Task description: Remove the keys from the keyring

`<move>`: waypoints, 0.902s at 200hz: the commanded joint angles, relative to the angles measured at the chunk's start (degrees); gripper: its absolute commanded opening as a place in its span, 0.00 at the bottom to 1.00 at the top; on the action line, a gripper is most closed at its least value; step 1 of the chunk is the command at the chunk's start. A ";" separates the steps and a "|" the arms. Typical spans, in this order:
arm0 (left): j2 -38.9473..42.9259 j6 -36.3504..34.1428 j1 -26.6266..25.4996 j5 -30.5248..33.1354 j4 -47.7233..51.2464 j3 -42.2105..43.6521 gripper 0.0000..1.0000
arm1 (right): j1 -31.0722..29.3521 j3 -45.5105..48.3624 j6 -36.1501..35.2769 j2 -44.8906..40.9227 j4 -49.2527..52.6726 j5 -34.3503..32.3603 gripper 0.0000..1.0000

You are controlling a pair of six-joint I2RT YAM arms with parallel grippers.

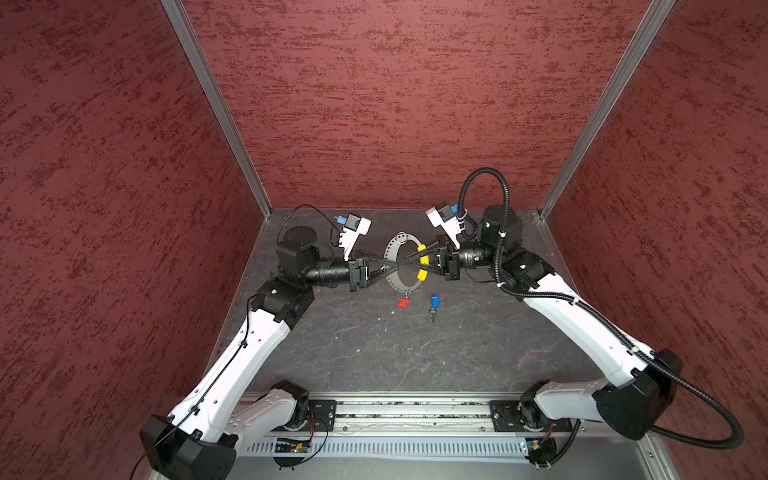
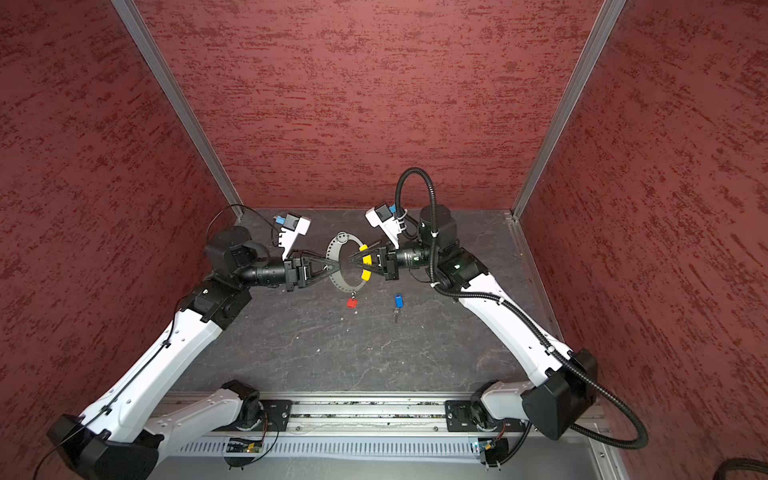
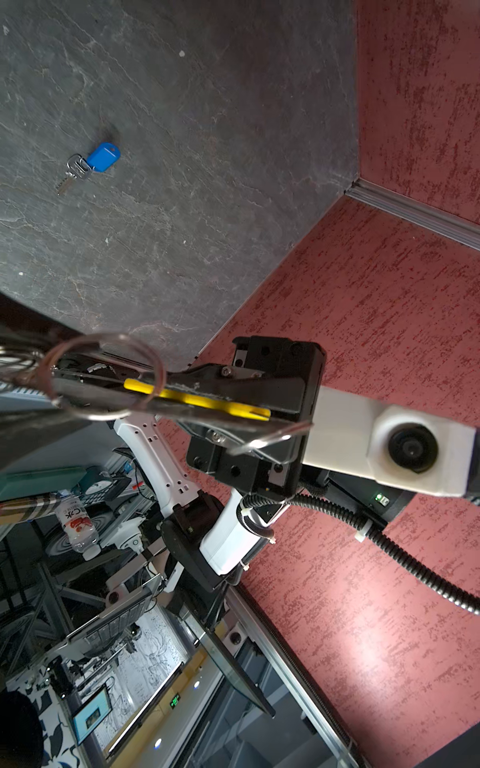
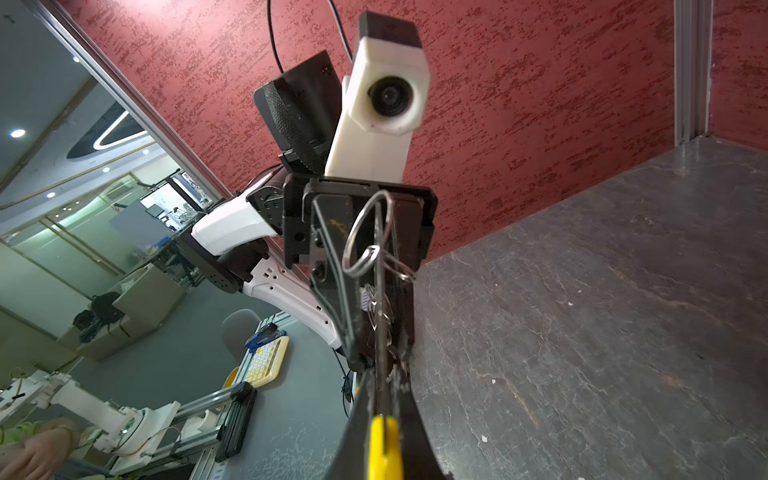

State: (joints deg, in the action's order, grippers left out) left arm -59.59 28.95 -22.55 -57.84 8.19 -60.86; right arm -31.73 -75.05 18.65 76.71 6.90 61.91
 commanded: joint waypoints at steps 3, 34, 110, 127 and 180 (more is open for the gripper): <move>-0.13 2.68 -0.69 0.54 -4.43 -1.48 0.13 | -0.18 -1.95 -1.65 -0.25 1.66 -1.02 0.02; -0.05 5.61 -1.18 6.79 -4.08 -1.28 0.00 | -0.15 -0.89 -0.84 -2.58 1.53 -9.34 0.33; 4.93 12.37 -3.32 35.76 1.27 -3.37 0.00 | -1.74 11.20 3.45 -14.99 -8.59 -31.07 0.54; 4.49 13.67 -3.93 38.78 1.50 -4.35 0.00 | -4.32 12.32 2.18 -15.18 -8.14 -34.02 0.52; 2.99 11.60 -7.75 43.67 3.51 -8.58 0.00 | -11.77 12.18 -3.31 -12.67 -6.89 -42.91 0.50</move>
State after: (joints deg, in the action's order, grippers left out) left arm -56.21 41.52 -28.80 -18.28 10.83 -66.63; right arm -41.34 -62.13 18.90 63.35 1.13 25.52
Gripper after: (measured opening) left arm 0.083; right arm 0.505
